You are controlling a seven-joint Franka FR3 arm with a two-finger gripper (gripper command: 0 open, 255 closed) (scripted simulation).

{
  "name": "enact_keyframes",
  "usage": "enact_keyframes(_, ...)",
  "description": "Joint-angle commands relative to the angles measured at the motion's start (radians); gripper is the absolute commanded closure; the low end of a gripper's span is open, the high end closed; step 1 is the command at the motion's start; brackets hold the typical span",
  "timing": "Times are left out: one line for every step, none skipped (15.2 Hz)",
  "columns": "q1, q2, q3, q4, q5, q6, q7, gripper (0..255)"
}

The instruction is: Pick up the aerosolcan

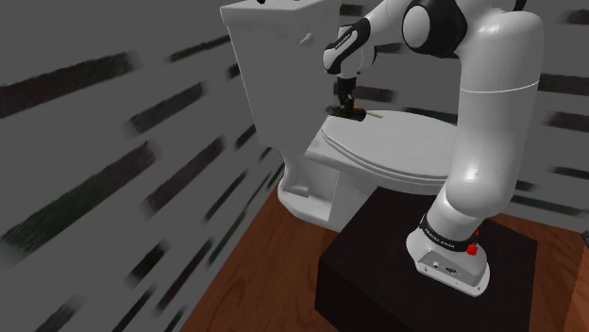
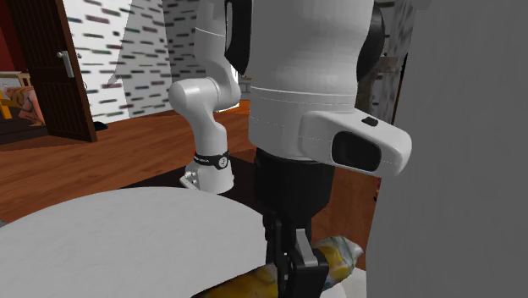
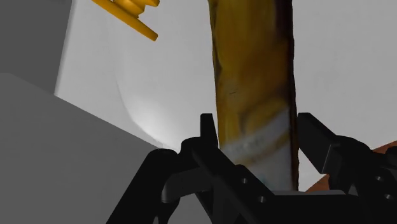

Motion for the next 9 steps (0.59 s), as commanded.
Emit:
enact_keyframes(0.004,-0.016,-0.003,0.017,-0.009,-0.025,0.005,255)
enact_keyframes(0.006,-0.023,-0.005,0.022,-0.013,-0.036,0.007,255)
enact_keyframes(0.007,-0.029,-0.007,0.028,-0.018,-0.048,0.01,255)
enact_keyframes(0.009,-0.036,-0.009,0.034,-0.022,-0.059,0.012,255)
enact_keyframes(0.01,-0.042,-0.01,0.04,-0.026,-0.071,0.014,255)
enact_keyframes(0.012,-0.049,-0.012,0.046,-0.03,-0.083,0.016,255)
enact_keyframes(0.013,-0.055,-0.013,0.052,-0.034,-0.095,0.018,255)
enact_keyframes(0.013,-0.056,-0.014,0.053,-0.034,-0.096,0.018,255)
enact_keyframes(0.013,-0.056,-0.014,0.053,-0.034,-0.096,0.018,255)
